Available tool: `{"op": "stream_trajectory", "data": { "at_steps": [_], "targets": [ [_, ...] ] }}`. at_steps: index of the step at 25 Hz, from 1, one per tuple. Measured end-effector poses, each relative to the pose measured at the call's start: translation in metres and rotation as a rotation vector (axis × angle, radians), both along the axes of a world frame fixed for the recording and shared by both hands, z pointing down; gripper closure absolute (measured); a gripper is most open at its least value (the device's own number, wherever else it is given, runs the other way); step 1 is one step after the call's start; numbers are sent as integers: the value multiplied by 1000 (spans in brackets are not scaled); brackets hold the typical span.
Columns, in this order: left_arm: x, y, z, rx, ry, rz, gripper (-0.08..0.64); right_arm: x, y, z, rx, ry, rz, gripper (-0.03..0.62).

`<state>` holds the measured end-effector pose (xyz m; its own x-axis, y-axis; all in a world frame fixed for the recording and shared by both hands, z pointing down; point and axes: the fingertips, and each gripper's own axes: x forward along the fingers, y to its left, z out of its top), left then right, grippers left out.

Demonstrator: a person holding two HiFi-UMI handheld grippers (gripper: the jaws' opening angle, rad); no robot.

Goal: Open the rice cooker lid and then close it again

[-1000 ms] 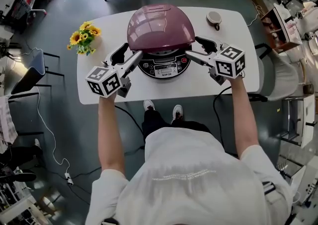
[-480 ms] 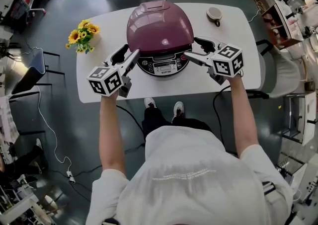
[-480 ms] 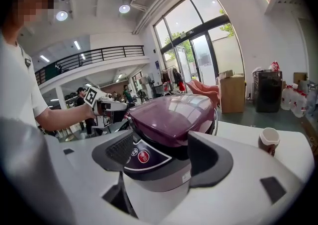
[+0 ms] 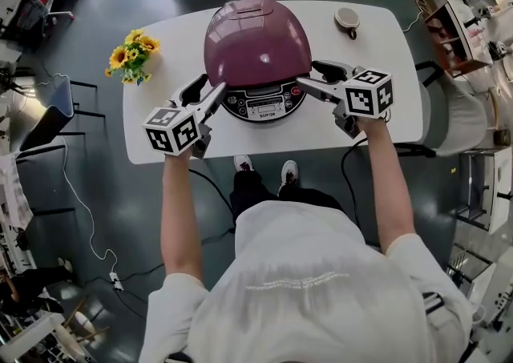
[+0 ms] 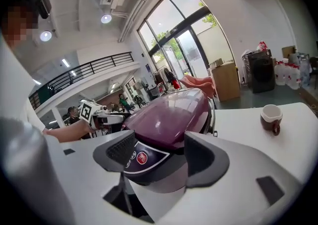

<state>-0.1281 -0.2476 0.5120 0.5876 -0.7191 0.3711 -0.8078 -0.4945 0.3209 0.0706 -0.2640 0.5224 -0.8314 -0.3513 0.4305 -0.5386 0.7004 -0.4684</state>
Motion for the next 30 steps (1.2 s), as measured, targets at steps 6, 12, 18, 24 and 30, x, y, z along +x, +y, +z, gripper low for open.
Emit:
{"op": "stream_trajectory", "data": {
  "at_steps": [6, 12, 18, 24, 30],
  "targets": [
    [1, 3, 13, -26, -45, 8, 305, 4, -16, 1, 58, 5, 94, 299],
    [-1, 2, 14, -17, -27, -3, 305, 5, -25, 13, 74, 62, 118, 339],
    [-1, 0, 12, -33, 2, -25, 304, 5, -25, 15, 37, 26, 134, 341],
    [-4, -4, 12, -47, 25, -86, 318, 3, -26, 15, 35, 27, 118, 333],
    [-3, -4, 16, -33, -10, -85, 313, 1, -25, 18, 45, 62, 102, 333]
  ]
}}
